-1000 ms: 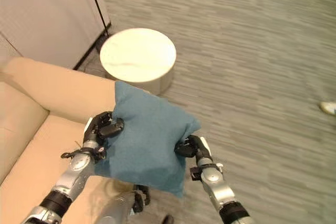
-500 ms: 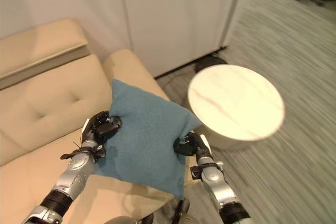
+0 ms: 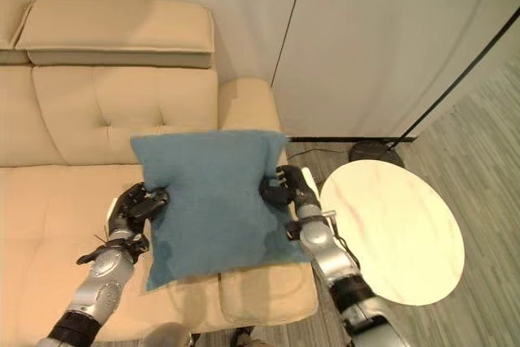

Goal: Pick up all the scattered cushions and arrange them neatly on the sofa.

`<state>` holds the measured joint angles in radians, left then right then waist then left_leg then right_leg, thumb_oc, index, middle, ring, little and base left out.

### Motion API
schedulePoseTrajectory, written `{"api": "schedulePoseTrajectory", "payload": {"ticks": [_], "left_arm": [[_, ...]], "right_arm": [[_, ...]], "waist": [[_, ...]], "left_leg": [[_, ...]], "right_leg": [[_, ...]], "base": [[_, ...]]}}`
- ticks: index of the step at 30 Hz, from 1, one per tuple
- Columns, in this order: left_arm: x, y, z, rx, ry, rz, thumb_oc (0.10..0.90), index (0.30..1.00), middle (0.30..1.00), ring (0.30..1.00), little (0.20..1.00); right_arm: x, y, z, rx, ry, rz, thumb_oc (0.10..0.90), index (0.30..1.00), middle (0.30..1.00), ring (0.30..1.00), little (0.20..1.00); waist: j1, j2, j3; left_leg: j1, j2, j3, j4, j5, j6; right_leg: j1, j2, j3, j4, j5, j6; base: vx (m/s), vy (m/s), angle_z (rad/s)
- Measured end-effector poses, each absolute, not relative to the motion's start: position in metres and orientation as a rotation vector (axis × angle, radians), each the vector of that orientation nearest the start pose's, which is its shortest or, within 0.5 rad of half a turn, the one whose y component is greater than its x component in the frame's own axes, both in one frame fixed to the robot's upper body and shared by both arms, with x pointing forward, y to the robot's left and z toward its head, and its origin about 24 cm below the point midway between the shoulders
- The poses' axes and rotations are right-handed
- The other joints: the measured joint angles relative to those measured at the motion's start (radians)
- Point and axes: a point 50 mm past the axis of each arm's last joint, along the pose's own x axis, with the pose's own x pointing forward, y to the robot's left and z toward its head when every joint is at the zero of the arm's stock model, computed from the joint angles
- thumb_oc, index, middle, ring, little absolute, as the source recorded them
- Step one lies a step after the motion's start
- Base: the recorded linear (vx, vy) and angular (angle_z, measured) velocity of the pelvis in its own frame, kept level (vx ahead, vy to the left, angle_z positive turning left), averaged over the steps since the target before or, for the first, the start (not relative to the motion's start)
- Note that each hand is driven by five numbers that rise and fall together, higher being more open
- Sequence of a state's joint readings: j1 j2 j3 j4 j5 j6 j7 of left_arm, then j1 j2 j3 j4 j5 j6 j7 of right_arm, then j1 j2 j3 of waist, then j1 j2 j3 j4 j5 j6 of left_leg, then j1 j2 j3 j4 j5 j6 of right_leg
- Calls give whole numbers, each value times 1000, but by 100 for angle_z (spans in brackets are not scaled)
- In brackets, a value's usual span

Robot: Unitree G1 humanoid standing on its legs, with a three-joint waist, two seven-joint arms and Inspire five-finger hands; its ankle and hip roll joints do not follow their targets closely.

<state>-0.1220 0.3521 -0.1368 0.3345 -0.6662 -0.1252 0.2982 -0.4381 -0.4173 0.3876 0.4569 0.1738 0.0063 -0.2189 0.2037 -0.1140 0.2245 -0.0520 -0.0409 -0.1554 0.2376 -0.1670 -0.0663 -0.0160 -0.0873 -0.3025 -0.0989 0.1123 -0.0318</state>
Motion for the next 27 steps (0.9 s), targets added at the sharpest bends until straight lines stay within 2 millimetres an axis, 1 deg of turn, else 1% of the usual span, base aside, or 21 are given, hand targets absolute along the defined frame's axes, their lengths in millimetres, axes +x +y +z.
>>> {"api": "schedulePoseTrajectory", "payload": {"ticks": [1, 2, 4, 5, 7, 8, 9, 11, 14, 15, 16, 17, 18, 19, 20, 21, 22, 23, 24, 25, 27], "left_arm": [[269, 234, 16, -241, 144, 339, 400, 300, 300, 300, 300], [268, 249, 22, -237, 116, 392, 400, 300, 300, 300, 300], [271, 253, 27, -254, 92, 448, 400, 300, 300, 300, 300], [273, 247, 27, -268, 91, 447, 400, 300, 300, 300, 300], [275, 243, 28, -258, 91, 430, 400, 300, 300, 300, 300], [276, 243, 29, -254, 86, 427, 400, 300, 300, 300, 300], [279, 248, 35, -243, 70, 442, 400, 300, 300, 300, 300], [292, 254, 50, -211, 31, 449, 400, 300, 300, 300, 300], [328, 257, 94, -133, -89, 447, 400, 300, 300, 300, 300], [351, 249, 118, -109, -136, 437, 400, 300, 300, 300, 300], [360, 242, 134, -110, -174, 416, 400, 300, 300, 300, 300], [371, 228, 152, -96, -218, 372, 400, 300, 300, 300, 300], [391, 204, 195, -34, -306, 291, 400, 300, 300, 300, 300], [395, 199, 212, -34, -342, 283, 400, 300, 300, 300, 300], [396, 198, 211, -48, -336, 291, 400, 300, 300, 300, 300], [403, 199, 217, -41, -326, 329, 400, 300, 300, 300, 300], [415, 196, 231, 21, -310, 363, 400, 300, 300, 300, 300], [418, 198, 252, 46, -332, 387, 400, 300, 300, 300, 300], [419, 197, 263, 51, -356, 390, 400, 300, 300, 300, 300], [416, 207, 289, 30, -422, 424, 400, 300, 300, 300, 300], [416, 206, 291, -3, -424, 426, 400, 300, 300, 300, 300]], "right_arm": [[332, -157, 57, -398, 46, 91, 400, 300, 300, 300, 300], [339, -142, 70, -403, -4, 130, 400, 300, 300, 300, 300], [348, -131, 88, -391, -64, 148, 400, 300, 300, 300, 300], [351, -133, 93, -400, -79, 131, 400, 300, 300, 300, 300], [355, -135, 102, -426, -102, 128, 400, 300, 300, 300, 300], [356, -135, 103, -426, -106, 124, 400, 300, 300, 300, 300], [357, -134, 106, -433, -113, 136, 400, 300, 300, 300, 300], [365, -131, 113, -463, -124, 140, 400, 300, 300, 300, 300], [388, -124, 145, -535, -166, 122, 400, 300, 300, 300, 300], [398, -125, 167, -577, -199, 90, 400, 300, 300, 300, 300], [402, -126, 179, -585, -223, 69, 400, 300, 300, 300, 300], [407, -135, 193, -606, -239, 18, 400, 300, 300, 300, 300], [418, -158, 226, -645, -253, -118, 400, 300, 300, 300, 300], [420, -158, 237, -649, -266, -138, 400, 300, 300, 300, 300], [420, -150, 231, -650, -257, -113, 400, 300, 300, 300, 300], [423, -146, 236, -674, -257, -113, 400, 300, 300, 300, 300], [428, -151, 251, -729, -247, -161, 400, 300, 300, 300, 300], [429, -147, 272, -746, -277, -181, 400, 300, 300, 300, 300], [428, -143, 284, -745, -313, -185, 400, 300, 300, 300, 300], [425, -136, 308, -735, -380, -197, 400, 300, 300, 300, 300], [424, -135, 314, -726, -393, -197, 400, 300, 300, 300, 300]], "waist": [[4, -11, -2], [5, -14, -2], [0, -6, 2], [8, 20, 6], [8, 32, 8], [27, 27, 5], [41, 18, 0], [56, 16, -2], [64, 15, -3], [52, 20, -1], [36, 26, -1], [25, 38, -8], [30, 59, -8], [44, 80, 7], [49, 82, 17], [37, 85, 43], [20, 86, 38], [33, 105, 29], [36, 116, 23], [30, 99, 40], [27, 93, 58]], "left_leg": [[2, 47, -68, 59, -26, -25], [26, 116, -89, 70, -36, -38], [42, 155, -104, 36, -58, -67], [43, 165, -103, 16, -69, -78], [48, 143, -117, -73, -54, -63], [93, 136, -84, -139, 26, -38], [105, 124, -74, -167, 44, -26], [102, 107, -71, -170, 50, -21], [19, 93, -69, -134, 61, -35], [-131, 65, -61, 21, 59, -48], [-223, 53, -66, 82, 41, -33], [-256, 37, -85, 30, 31, 17], [-236, 67, -86, -227, 219, -6], [-241, 86, -89, -249, 244, -13], [-246, 82, -67, -223, 246, -19], [-322, 33, -53, -82, 232, -38], [-443, -4, -64, -46, 190, -5], [-421, 17, -93, -172, 265, 24], [-408, 48, -76, -253, 310, 44], [-455, 45, -57, -281, 356, 10], [-489, 40, -39, -265, 356, 8]], "right_leg": [[4, 18, -1, 0, -5, -3], [3, 47, 13, 6, -6, -22], [1, 49, 19, 7, 5, -28], [9, 42, 12, 7, 7, -19], [5, 19, 5, 7, 18, -4], [4, 12, 0, 6, 32, 7], [4, -5, 0, 6, 42, 3], [-3, -22, 4, 6, 65, 32], [-67, -18, -4, 6, 107, 25], [-121, -46, -21, 7, 149, -17], [-150, -65, -26, 8, 165, -21], [-190, -81, -14, 8, 176, -6], [-276, -72, -45, 7, 195, 56], [-279, -52, -75, 4, 184, 91], [-236, -32, -98, -2, 205, 82], [-226, -75, -105, 6, 207, 61], [-269, -101, -91, 6, 221, 60], [-319, -81, -75, 6, 223, 63], [-359, -65, -61, 6, 220, 77], [-430, -76, -46, 5, 246, 117], [-455, -84, -51, 5, 250, 142]], "base": [[58, 125, 15], [116, 280, 4], [168, 403, 28], [134, 268, 35], [96, 200, 11], [90, 263, -13], [39, 233, -17], [-72, 148, -1], [-264, 131, 20], [-271, 154, 72], [-278, 160, 102], [-98, 54, 95], [-79, 121, 63], [-100, 217, 14], [-102, 267, 13], [-49, 262, 41], [-24, 203, 36], [-18, 205, -19], [-13, 140, -57], [-8, 97, -47], [-35, 102, -24]]}}
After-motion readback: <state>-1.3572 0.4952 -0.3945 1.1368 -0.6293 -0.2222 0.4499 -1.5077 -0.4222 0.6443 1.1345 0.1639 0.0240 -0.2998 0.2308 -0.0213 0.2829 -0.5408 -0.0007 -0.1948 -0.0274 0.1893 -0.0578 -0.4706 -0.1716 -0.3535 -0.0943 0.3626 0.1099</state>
